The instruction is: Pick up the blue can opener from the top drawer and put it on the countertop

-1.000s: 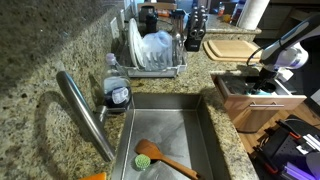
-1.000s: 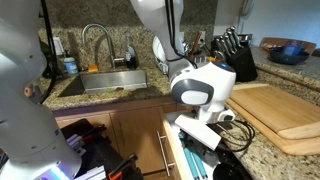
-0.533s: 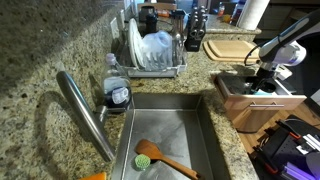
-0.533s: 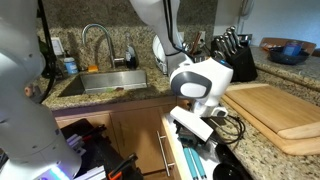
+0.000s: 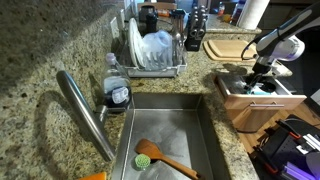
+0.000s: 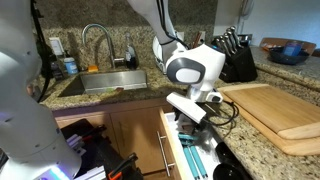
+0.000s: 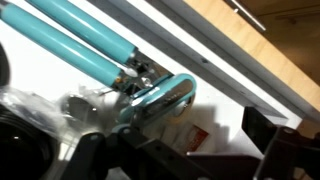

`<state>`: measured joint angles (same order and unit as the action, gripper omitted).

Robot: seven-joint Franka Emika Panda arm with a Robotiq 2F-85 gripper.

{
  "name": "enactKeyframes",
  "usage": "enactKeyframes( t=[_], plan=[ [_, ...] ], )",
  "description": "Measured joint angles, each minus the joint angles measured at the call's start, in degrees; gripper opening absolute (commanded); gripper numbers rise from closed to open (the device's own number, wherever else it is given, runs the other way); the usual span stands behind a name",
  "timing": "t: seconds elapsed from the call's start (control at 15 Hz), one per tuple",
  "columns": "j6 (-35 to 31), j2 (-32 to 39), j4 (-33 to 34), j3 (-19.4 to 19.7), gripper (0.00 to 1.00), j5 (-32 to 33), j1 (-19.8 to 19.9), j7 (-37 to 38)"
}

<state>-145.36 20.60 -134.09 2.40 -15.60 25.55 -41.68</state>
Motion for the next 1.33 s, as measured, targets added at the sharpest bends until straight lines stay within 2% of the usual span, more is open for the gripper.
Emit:
enactKeyframes(
  t=[0.27, 0.4, 0.67, 1.07, 1.33],
  plan=[
    [-7.06, 0.29, -1.68, 8.99, 1.00, 15.56, -5.78, 14.72],
    [-7.40, 0.25, -2.69, 11.30, 1.00, 20.08, -7.73, 20.33],
    [-8.90, 0.24, -3.06, 11.23, 1.00, 19.63, -8.29, 21.57],
    [-32.76, 0.29, -7.85, 9.62, 1.00, 18.60, -8.13, 24.29],
    [-34.95, 0.32, -8.68, 9.90, 1.00, 18.82, -8.39, 25.13]
  ],
)
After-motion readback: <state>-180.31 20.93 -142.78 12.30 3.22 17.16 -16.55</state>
